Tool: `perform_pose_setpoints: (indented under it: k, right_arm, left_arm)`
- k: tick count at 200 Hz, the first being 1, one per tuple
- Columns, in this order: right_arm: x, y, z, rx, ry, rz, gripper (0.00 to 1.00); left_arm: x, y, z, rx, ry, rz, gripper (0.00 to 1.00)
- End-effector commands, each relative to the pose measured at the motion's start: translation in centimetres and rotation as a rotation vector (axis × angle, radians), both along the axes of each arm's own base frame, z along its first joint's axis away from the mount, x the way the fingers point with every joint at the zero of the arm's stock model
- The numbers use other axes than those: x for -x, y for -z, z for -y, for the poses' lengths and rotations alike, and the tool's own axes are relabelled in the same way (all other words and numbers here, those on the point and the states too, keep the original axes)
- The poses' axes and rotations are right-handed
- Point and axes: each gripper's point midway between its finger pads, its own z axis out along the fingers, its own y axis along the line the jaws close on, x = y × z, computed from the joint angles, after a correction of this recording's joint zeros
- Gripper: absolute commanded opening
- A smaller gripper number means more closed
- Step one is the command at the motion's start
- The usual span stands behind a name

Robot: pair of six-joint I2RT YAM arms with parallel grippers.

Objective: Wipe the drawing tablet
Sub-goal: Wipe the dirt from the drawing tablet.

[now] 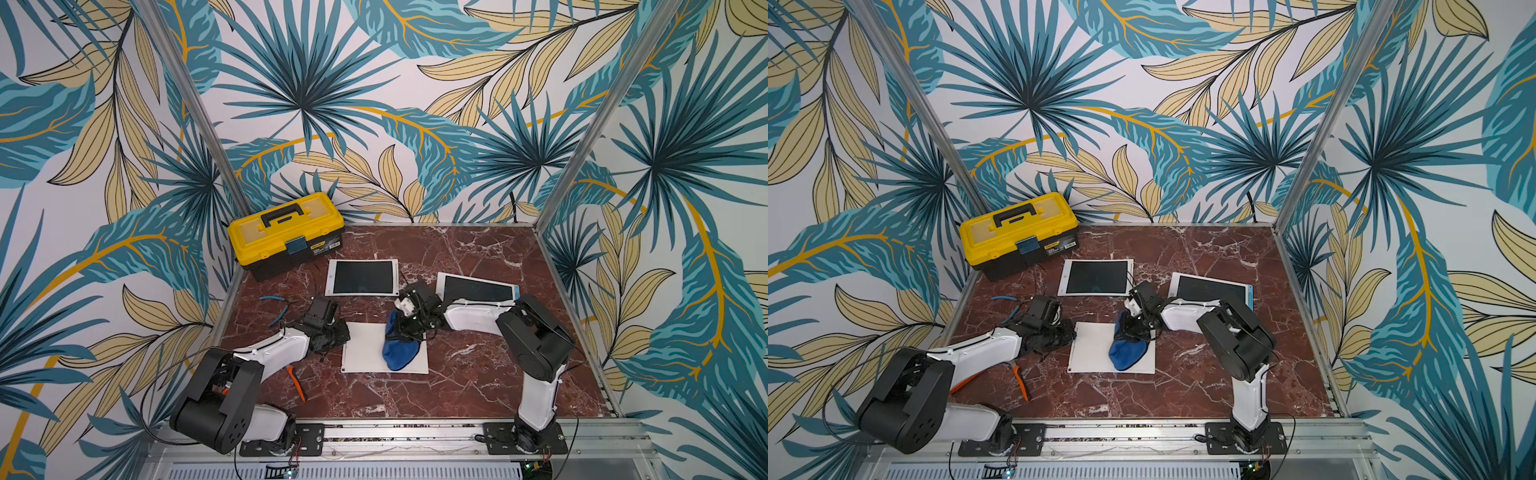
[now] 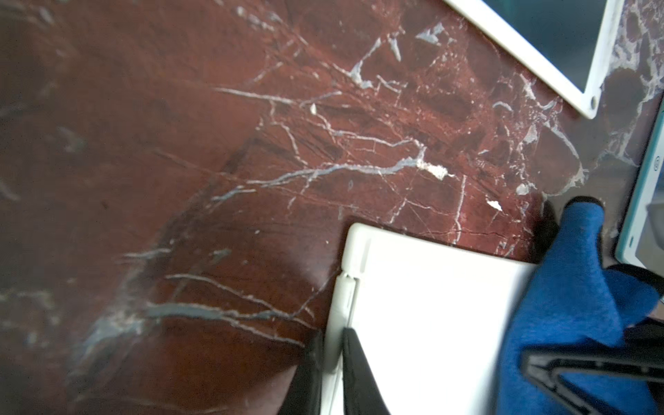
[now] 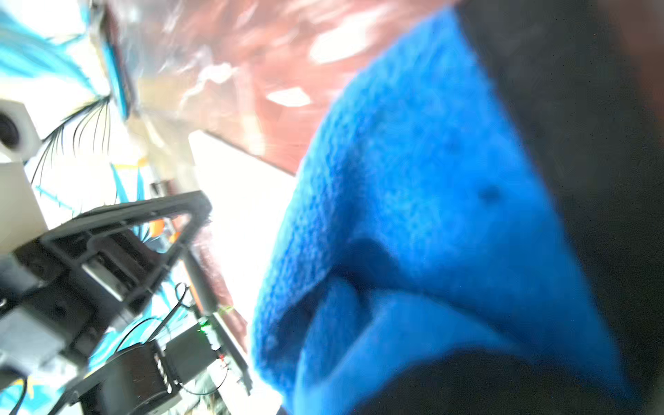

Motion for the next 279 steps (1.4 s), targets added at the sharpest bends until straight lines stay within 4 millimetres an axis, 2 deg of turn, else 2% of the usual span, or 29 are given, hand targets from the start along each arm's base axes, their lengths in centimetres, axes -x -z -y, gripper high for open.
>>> perform_pose_setpoints:
  k: [1,32,46,62,99,104,116,142,165,180,197,218,234,266,272,275,279]
  right_arm:
    - [4.0,2.0,4.5,0.162,-0.038,-0.046,0.11]
    - [7.8,2.6,7.9,0.214,-0.035,-0.078,0.12]
    - [8.8,2.9,8.0,0.193,-0.018,-0.093,0.12]
    - [9.9,3.2,7.3,0.186,-0.031,-0.104,0.12]
    - [8.7,2.5,1.2,0.114,-0.09,-0.047,0.12]
    - [9.3,2.4,-0.3,0.107,-0.125,-0.042,0.12]
    - [8.8,2.4,-2.8,0.082,-0.144,-0.038,0.12]
    - [7.2,2.0,-8.8,-0.018,-0.157,-0.033,0.12]
    - [5.7,2.1,-13.1,-0.139,-0.118,-0.074,0.11]
    - [4.8,2.2,-15.1,-0.206,-0.087,-0.104,0.11]
    - [4.1,2.3,-16.5,-0.232,-0.069,-0.118,0.11]
    - [3.1,2.5,-16.6,-0.207,-0.056,-0.106,0.11]
    - [1.9,2.9,-15.4,-0.149,-0.045,-0.08,0.11]
    - [-0.8,3.6,-10.2,-0.024,0.013,-0.044,0.11]
    - [-0.5,3.6,-9.6,-0.017,0.011,-0.042,0.11]
    - [-1.6,3.7,-8.3,-0.012,0.042,-0.043,0.11]
    - [-1.8,3.6,-7.5,-0.007,0.053,-0.043,0.11]
  left_arm:
    - [4.0,3.4,-1.7,-0.089,-0.001,-0.175,0.13]
    - [4.1,3.4,-1.7,-0.089,0.0,-0.179,0.13]
    - [4.1,3.5,-1.7,-0.091,0.003,-0.18,0.13]
    - [4.0,3.4,-1.6,-0.09,0.004,-0.179,0.13]
    - [4.0,3.3,-1.6,-0.088,0.004,-0.173,0.13]
    - [4.0,3.3,-1.6,-0.089,0.004,-0.174,0.13]
    - [4.0,3.3,-1.6,-0.089,0.004,-0.174,0.13]
    - [4.1,3.4,-1.7,-0.091,0.0,-0.176,0.13]
    - [4.1,3.4,-1.8,-0.092,-0.002,-0.175,0.14]
    - [4.1,3.3,-1.8,-0.091,-0.003,-0.174,0.14]
    - [4.1,3.2,-1.7,-0.087,-0.002,-0.169,0.14]
    - [4.1,3.2,-1.7,-0.085,0.001,-0.168,0.14]
    - [4.2,3.2,-1.8,-0.085,-0.002,-0.17,0.13]
    - [4.2,3.1,-1.7,-0.083,-0.003,-0.163,0.14]
    - [4.2,3.0,-1.7,-0.082,-0.002,-0.162,0.14]
    - [4.2,3.0,-1.7,-0.081,-0.001,-0.161,0.14]
    - [4.2,3.0,-1.7,-0.08,-0.002,-0.158,0.14]
